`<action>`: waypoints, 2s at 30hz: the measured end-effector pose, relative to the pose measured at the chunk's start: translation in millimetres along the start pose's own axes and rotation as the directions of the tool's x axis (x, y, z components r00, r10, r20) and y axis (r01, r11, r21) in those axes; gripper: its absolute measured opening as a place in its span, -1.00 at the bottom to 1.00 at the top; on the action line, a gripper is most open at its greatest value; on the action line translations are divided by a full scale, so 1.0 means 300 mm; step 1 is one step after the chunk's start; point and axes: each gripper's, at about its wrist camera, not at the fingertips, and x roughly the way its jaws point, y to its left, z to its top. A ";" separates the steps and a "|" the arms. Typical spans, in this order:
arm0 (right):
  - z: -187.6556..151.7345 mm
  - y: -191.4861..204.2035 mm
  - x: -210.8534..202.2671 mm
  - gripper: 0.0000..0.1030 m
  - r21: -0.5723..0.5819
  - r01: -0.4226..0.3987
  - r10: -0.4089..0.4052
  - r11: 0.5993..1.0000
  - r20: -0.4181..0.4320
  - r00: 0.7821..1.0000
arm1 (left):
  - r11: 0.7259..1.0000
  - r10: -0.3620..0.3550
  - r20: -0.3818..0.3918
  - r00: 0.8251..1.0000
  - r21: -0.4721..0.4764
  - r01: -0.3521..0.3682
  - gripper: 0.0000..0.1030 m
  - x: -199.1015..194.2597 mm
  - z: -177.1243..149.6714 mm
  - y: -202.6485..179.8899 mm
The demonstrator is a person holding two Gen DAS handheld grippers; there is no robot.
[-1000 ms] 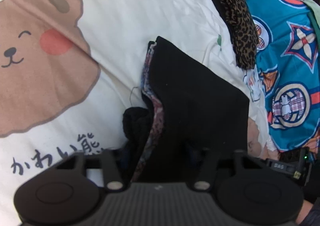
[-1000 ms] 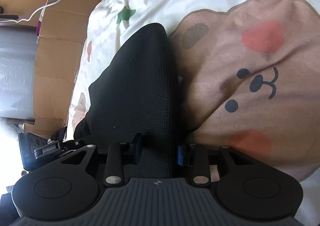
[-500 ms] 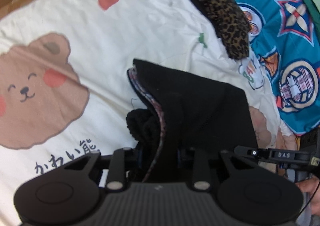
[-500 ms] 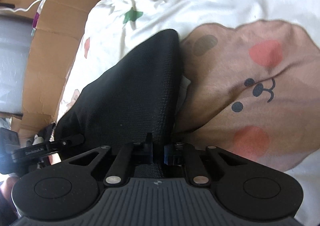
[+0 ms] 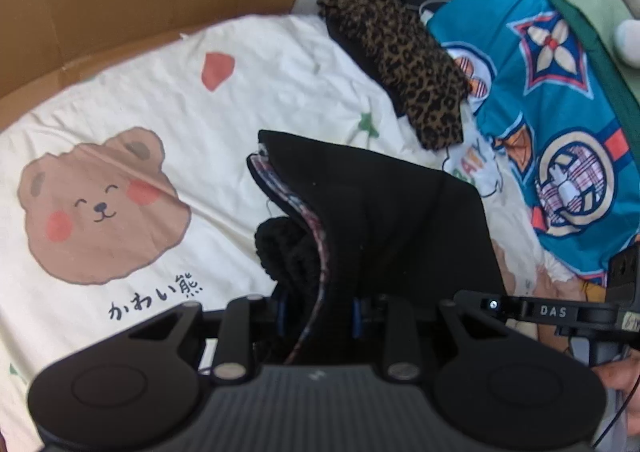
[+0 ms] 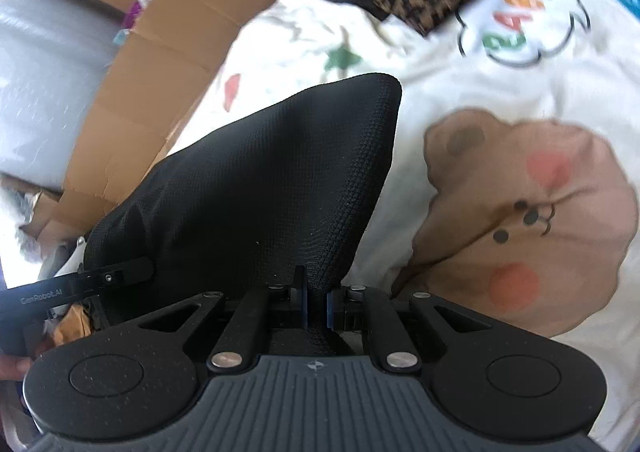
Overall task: Fold clothes
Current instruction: 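Lift the black pants bundle off the sheet with both tools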
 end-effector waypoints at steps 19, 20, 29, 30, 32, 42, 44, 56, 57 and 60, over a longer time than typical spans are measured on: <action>0.138 0.258 -0.342 -0.87 -0.300 -0.027 0.066 0.953 0.119 0.991 | 0.999 0.037 0.240 0.970 -0.023 -0.032 -0.41 -0.375 0.025 -0.171; 0.151 0.274 -0.364 -0.87 -0.323 -0.021 0.066 0.946 0.127 0.990 | 0.999 0.035 0.255 0.966 -0.021 -0.030 -0.41 -0.394 0.030 -0.182; 0.254 0.448 -0.555 -0.88 -0.393 -0.083 0.152 0.916 0.147 0.977 | 0.999 0.037 0.368 0.929 -0.008 -0.037 -0.41 -0.577 0.060 -0.300; 0.264 0.467 -0.577 -0.87 -0.406 -0.085 0.156 0.910 0.147 0.977 | 0.999 0.040 0.385 0.922 -0.012 -0.038 -0.41 -0.599 0.060 -0.311; 0.285 0.502 -0.620 -0.88 -0.428 -0.089 0.165 0.899 0.144 0.976 | 0.999 0.044 0.413 0.910 -0.032 -0.034 -0.41 -0.638 0.058 -0.327; 0.322 0.642 -0.765 -0.87 -0.611 -0.081 0.182 0.787 0.105 0.978 | 0.996 0.066 0.505 0.861 -0.088 -0.024 -0.41 -0.765 0.026 -0.375; 0.327 0.639 -0.774 -0.87 -0.624 -0.088 0.197 0.776 0.109 0.974 | 0.995 0.070 0.518 0.852 -0.099 -0.022 -0.41 -0.773 0.024 -0.381; 0.336 0.584 -0.792 -0.87 -0.619 -0.063 0.200 0.783 0.155 0.967 | 0.996 0.084 0.511 0.856 -0.078 -0.051 -0.41 -0.744 0.050 -0.454; 0.345 0.574 -0.792 -0.87 -0.609 -0.064 0.198 0.791 0.155 0.968 | 0.996 0.084 0.511 0.855 -0.076 -0.053 -0.41 -0.740 0.052 -0.461; 0.367 0.561 -0.795 -0.87 -0.589 -0.058 0.188 0.806 0.162 0.969 | 0.995 0.087 0.508 0.857 -0.081 -0.053 -0.41 -0.722 0.063 -0.478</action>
